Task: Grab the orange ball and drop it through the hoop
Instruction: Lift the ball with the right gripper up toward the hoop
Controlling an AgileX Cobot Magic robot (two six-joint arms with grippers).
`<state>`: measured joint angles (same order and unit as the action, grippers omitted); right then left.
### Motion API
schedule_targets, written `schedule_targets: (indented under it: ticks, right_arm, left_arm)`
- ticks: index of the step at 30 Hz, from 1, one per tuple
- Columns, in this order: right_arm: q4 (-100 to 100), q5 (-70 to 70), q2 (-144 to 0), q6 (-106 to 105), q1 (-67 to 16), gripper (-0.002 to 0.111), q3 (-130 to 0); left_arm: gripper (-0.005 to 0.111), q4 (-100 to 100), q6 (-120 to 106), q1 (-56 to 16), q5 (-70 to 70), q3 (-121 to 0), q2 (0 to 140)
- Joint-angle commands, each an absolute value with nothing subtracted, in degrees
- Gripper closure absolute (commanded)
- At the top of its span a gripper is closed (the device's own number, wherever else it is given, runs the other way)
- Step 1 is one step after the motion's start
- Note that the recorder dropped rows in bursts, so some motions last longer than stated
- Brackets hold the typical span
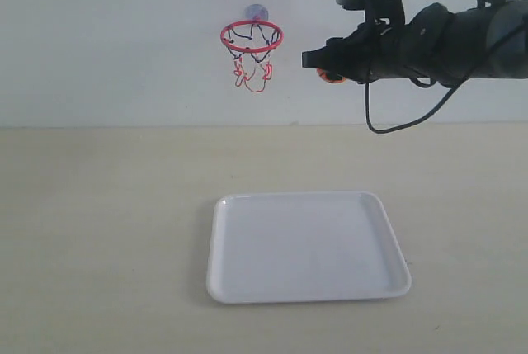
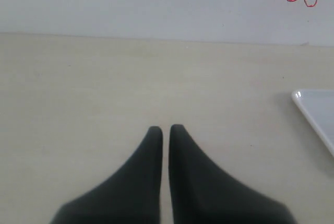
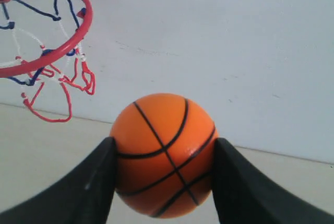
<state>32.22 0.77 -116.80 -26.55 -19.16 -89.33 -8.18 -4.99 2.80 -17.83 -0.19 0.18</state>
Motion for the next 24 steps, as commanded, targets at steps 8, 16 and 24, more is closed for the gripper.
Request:
schedule_targets:
  ticks: [8, 16, 24]
  right_arm:
    - [35.09, 9.67, -124.01, -27.17, -13.47, 0.109, -103.64]
    - [78.43, 31.96, -126.67, -73.79, -11.50, 0.109, -112.48]
    - [97.91, 32.98, -126.67, -98.22, -11.95, 0.109, -112.78]
  left_arm:
    - [0.103, -8.54, -4.56, 2.86, -17.42, 0.00, 0.00]
    - [0.103, -8.54, -4.56, 2.86, -17.42, 0.00, 0.00]
    - [0.103, -8.54, -4.56, 2.86, -17.42, 0.00, 0.00]
